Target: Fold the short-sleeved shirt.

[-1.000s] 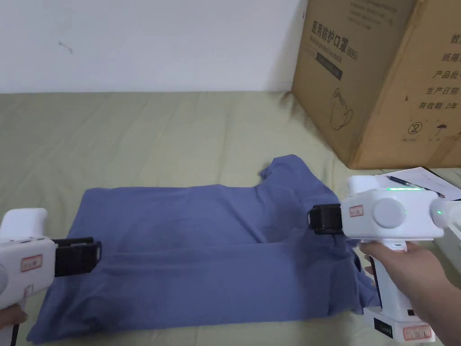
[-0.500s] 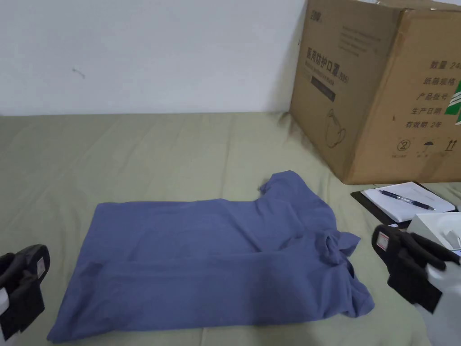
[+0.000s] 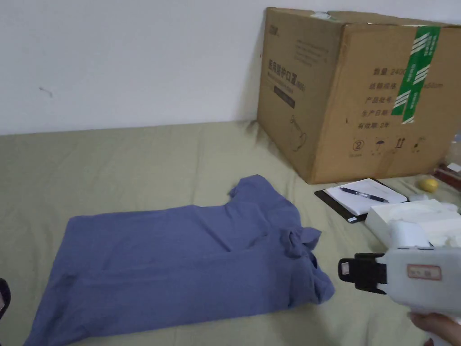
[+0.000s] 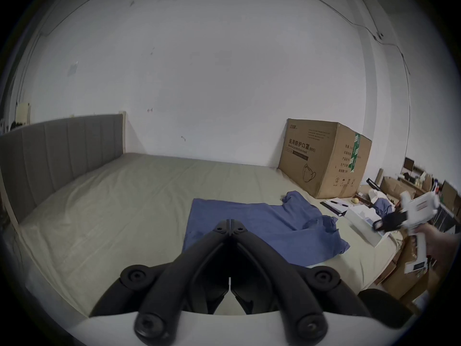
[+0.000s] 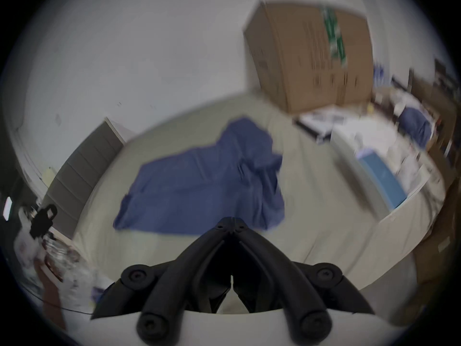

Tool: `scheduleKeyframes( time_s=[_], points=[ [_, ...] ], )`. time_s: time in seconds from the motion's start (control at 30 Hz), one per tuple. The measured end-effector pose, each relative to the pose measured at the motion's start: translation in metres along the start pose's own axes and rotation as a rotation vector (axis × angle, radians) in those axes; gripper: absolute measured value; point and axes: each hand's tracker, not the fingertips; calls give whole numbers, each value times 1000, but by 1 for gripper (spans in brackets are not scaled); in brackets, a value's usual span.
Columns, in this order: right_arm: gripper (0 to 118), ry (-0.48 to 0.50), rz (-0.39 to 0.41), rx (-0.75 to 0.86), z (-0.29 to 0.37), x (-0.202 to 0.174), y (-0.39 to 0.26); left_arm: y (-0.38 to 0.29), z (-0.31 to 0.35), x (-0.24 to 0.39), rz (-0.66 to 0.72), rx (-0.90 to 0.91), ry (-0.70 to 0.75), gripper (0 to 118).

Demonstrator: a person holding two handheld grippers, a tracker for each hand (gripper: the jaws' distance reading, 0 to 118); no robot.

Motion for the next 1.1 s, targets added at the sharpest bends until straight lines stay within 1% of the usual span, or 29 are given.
scheduleKeyframes(
  time_s=[0.03,0.1,0.13,0.17,0.2,0.23,0.27,0.3,0.33,0.43,0.5,0.53,0.57,0.6,0.63,0.67,0.7,0.73,0.77,0.8,0.83,0.9,0.97,1.07,1.1],
  points=[
    [0,19,-31,-92,-18,10,8,8,-1,0,11,-10,7,0],
    [0,-46,-84,-150,-50,27,19,4,-5,0,27,-26,16,0],
    [5,-64,-89,-187,-64,33,24,5,-6,-2,33,-33,15,0],
    [32,-83,-106,-236,-78,40,28,2,-6,-4,36,-39,19,0],
    [89,-102,-136,-270,-92,46,30,4,-8,-2,38,-46,26,0],
    [115,-129,-153,-295,-104,52,30,4,-11,-2,37,-54,33,0],
    [117,-157,-165,-289,-111,57,31,1,-11,-5,36,-63,39,0],
    [111,-169,-178,-238,-118,60,33,2,-15,-7,34,-72,45,0],
    [108,-173,-179,-251,-121,63,29,-1,-15,-10,33,-80,52,0],
    [108,-177,-186,-276,-139,69,29,-6,-24,-16,32,-112,69,0],
    [107,-180,-185,-290,-145,65,30,-11,-29,-21,37,-134,82,0],
    [104,-181,-184,-294,-149,64,30,-12,-34,-22,43,-149,86,0],
    [99,-180,-183,-293,-152,64,30,-11,-36,-19,52,-164,90,0],
    [80,-181,-177,-290,-153,61,31,-20,-37,-21,61,-176,92,0],
    [52,-199,-161,-284,-154,60,32,-17,-40,-22,69,-186,94,0],
    [14,-220,-137,-279,-155,59,33,-22,-40,-25,74,-194,98,0],
    [5,-201,-124,-283,-156,59,33,-21,-43,-27,80,-200,102,0],
    [5,-145,-138,-269,-155,56,34,-21,-47,-28,87,-208,103,0],
    [5,-182,-125,-265,-154,52,34,-27,-48,-28,94,-217,100,0],
    [5,-190,-97,-270,-154,50,34,-25,-53,-32,97,-233,95,0],
    [5,-186,-68,-271,-154,49,34,-35,-56,-29,95,-254,91,0],
    [5,-179,0,-260,-149,47,35,-13,-74,-52,112,-319,100,0],
    [5,-169,16,-249,-143,46,35,-12,-94,-75,145,-405,116,0],
    [5,-165,39,-248,-141,44,34,-7,-134,-102,248,-517,95,0],
    [5,-166,44,-250,-142,43,33,-6,-143,-102,234,-523,111,7]
  ],
)
